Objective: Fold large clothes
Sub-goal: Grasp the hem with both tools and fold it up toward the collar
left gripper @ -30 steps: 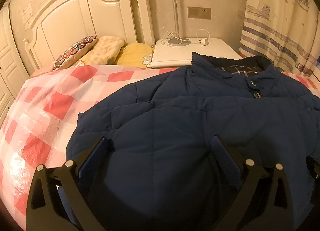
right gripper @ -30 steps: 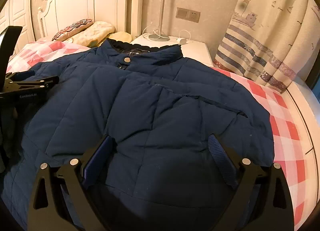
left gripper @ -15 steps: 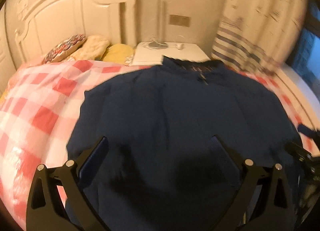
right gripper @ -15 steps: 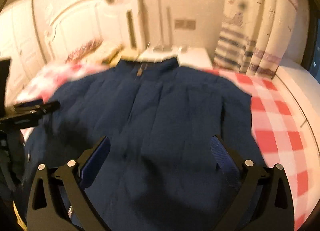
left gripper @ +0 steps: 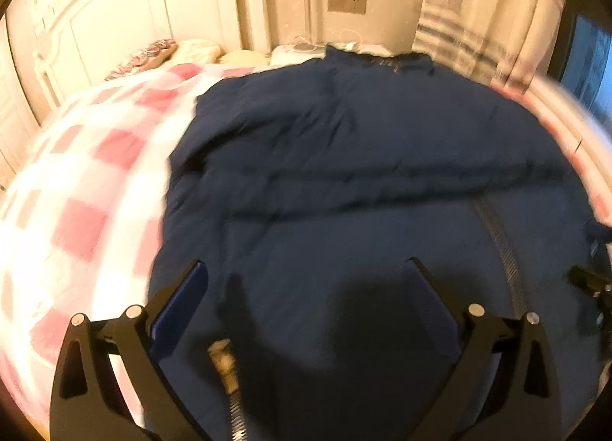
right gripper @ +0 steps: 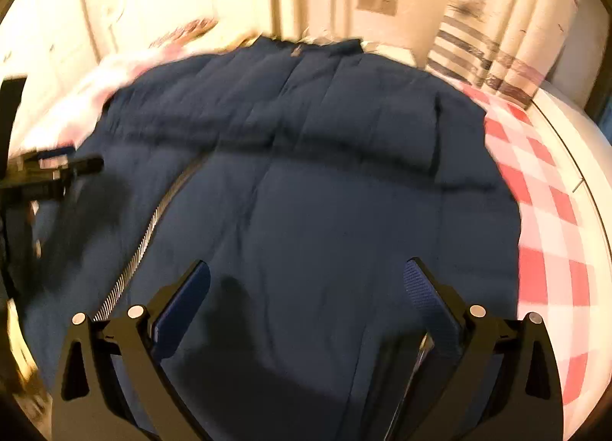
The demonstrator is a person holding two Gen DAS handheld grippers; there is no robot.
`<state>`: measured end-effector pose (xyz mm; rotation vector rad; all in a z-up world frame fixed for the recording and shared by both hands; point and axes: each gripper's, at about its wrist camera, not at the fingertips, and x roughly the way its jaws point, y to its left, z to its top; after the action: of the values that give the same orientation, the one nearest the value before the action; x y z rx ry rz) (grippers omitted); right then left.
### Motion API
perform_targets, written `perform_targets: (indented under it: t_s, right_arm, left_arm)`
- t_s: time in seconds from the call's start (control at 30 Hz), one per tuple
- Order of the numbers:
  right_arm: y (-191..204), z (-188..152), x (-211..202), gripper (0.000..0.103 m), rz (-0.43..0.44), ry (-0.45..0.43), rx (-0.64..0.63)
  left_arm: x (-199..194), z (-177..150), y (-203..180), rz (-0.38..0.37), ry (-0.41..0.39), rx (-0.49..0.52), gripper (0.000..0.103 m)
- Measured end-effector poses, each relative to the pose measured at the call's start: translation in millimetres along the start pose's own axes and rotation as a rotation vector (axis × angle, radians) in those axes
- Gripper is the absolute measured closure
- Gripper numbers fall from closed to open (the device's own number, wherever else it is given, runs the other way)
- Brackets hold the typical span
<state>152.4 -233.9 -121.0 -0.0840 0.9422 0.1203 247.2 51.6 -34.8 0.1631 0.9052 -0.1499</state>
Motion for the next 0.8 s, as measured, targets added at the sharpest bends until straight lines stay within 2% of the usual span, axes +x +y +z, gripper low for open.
perform_targets:
  t_s: [0.03,0.07,0.1,0.13,0.2,0.27,0.33,0.43,0.47,0.5,0.57,0.67,0.8]
  right_arm:
    - [-0.1,-4.9,6.8,0.005,-0.010,0.017,-0.011]
    - [-1.0,-6.5,6.0,0.005,-0.004,-0.001,-0.003]
    - [-2.3,-5.2,3.6,0.005,-0.002,0.001,0.007]
    - [-4.0,-4.0,3.0,0.005,-0.014,0.006,0.014]
    - [-3.9,-3.4,-3.6,0.005,-0.047,0.012,0.052]
    - [5.0,-9.7,-18.0,0.005,0.004,-0.017,0.069]
    - [20.3,-16.4,-31.2,0.005,0.050,-0.049,0.027]
    - [42.6,-29.0,-28.0,0.005,0.049,-0.027,-0.060]
    - [47.4,-34.2,-20.6,0.005,0.042,-0.011,-0.082]
    - [46.8,-38.5,-14.0,0.005,0.036,-0.015,-0.076]
    - [43.2,-39.7,-13.9,0.005,0.055,-0.022,-0.049]
    - [43.4,-38.9,-22.9,0.005,0.029,-0.014,-0.043]
    - [44.3,-52.3,-52.5,0.005,0.065,-0.088,-0.049]
  left_arm:
    - [6.5,-8.4,-0.1,0.030,0.021,0.017,0.002]
    - [12.3,-12.1,5.2,0.008,0.056,0.000,0.002]
    - [9.5,-11.8,12.8,-0.020,0.052,-0.033,0.002]
    - [8.1,-11.2,18.6,-0.017,0.050,-0.059,0.002]
    - [3.7,-13.5,23.5,0.043,0.056,-0.079,0.002]
    - [-14.3,-19.7,22.3,0.014,0.024,-0.073,0.002]
    - [-36.9,-30.9,11.1,-0.027,-0.007,-0.032,0.002]
    - [-50.5,-51.8,-16.7,-0.046,-0.012,0.079,0.002]
    - [-46.3,-58.5,-27.7,-0.033,-0.002,0.128,0.002]
    - [-42.6,-68.1,-38.0,0.013,-0.010,0.181,0.002]
    - [-46.8,-74.3,-45.3,0.045,-0.045,0.198,0.002]
    - [-53.2,-74.0,-38.5,0.040,-0.024,0.174,0.002]
    - [-67.8,-86.7,-24.8,0.026,-0.052,0.165,0.002]
